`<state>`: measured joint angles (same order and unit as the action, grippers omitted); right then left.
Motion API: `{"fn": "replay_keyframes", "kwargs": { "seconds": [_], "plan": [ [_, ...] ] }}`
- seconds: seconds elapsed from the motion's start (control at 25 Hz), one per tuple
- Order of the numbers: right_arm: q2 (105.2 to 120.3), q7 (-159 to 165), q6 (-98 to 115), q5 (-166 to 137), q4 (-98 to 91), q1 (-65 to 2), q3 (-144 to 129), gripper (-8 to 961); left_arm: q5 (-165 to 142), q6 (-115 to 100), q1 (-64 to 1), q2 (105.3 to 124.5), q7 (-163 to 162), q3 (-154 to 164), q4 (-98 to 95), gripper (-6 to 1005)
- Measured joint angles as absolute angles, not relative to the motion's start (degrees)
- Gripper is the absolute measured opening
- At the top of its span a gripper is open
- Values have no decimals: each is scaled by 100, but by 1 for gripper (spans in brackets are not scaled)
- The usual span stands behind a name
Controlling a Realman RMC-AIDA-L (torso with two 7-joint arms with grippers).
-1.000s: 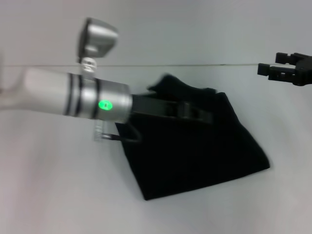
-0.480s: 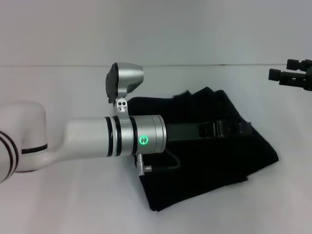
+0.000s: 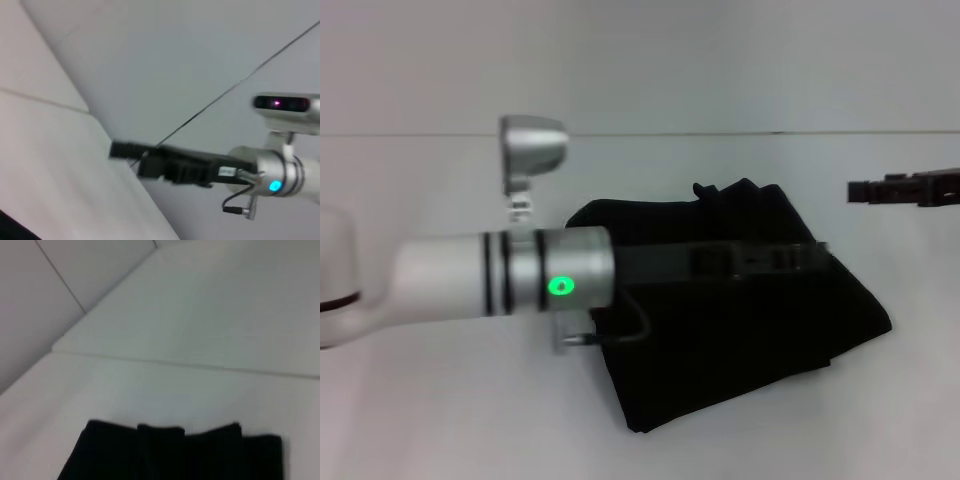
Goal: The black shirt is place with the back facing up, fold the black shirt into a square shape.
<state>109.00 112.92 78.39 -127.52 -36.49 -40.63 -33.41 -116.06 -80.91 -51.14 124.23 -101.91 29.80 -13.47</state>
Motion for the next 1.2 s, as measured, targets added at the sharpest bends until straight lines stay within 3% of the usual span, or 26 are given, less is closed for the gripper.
{"fn": "replay_keyframes", "kwargs": {
  "seconds": [0.2,0.48,1.2],
  "plan": [
    [11024,11843,7613,-13192,-3491,-4405,-3798,924,-11590,-8813,-4374,12385,-9810,3024,-2297,720],
    [11087,12219,7163,-13241,-2896,-4789,-4495,918,-11762,-9489,-3702,12240,-8548,3043,-2957,953],
    [11468,12697,6408,-13246,-2579,-4945,-5048,916,-12321,-9546,-3529,12224,-7576,3348,-3446,949]
  ]
}}
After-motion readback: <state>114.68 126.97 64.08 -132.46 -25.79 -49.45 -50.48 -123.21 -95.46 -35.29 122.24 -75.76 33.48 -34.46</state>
